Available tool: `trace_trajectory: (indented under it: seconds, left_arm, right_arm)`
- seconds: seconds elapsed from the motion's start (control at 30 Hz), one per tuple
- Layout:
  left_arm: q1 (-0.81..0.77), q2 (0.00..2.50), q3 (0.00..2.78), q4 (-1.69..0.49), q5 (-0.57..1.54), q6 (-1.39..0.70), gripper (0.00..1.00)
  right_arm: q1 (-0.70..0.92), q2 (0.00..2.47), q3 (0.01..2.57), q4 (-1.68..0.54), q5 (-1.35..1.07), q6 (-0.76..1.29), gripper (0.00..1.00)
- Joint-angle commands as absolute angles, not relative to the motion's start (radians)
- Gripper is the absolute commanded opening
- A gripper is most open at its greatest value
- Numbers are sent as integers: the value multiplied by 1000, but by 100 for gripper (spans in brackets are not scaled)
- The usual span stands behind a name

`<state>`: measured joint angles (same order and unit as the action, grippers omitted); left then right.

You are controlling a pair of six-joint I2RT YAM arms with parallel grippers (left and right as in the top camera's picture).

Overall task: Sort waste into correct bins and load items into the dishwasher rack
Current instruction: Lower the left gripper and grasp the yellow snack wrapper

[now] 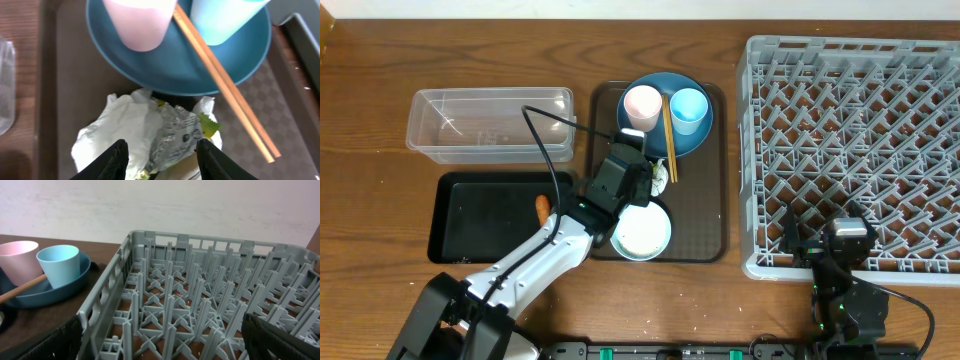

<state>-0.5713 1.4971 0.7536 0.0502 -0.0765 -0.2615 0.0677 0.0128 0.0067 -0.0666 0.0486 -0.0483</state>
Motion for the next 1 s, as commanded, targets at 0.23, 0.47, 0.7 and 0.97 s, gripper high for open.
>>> trace_trajectory:
  seconds: [0.23, 0.47, 0.7, 0.97]
  left_arm:
    - [-574, 1499, 773, 24, 41, -255, 47]
    - [-574, 1554, 770, 57, 33, -254, 48]
    - [-573, 1584, 770, 91, -70, -255, 47]
    - [-573, 1595, 770, 89, -90, -255, 33]
  right_arm:
    - [86, 11, 5, -70, 52, -50, 99]
    - [86, 11, 5, -70, 52, -50, 99]
    - [86, 11, 5, -70, 52, -50, 99]
    - [86, 11, 5, -70, 52, -50, 99]
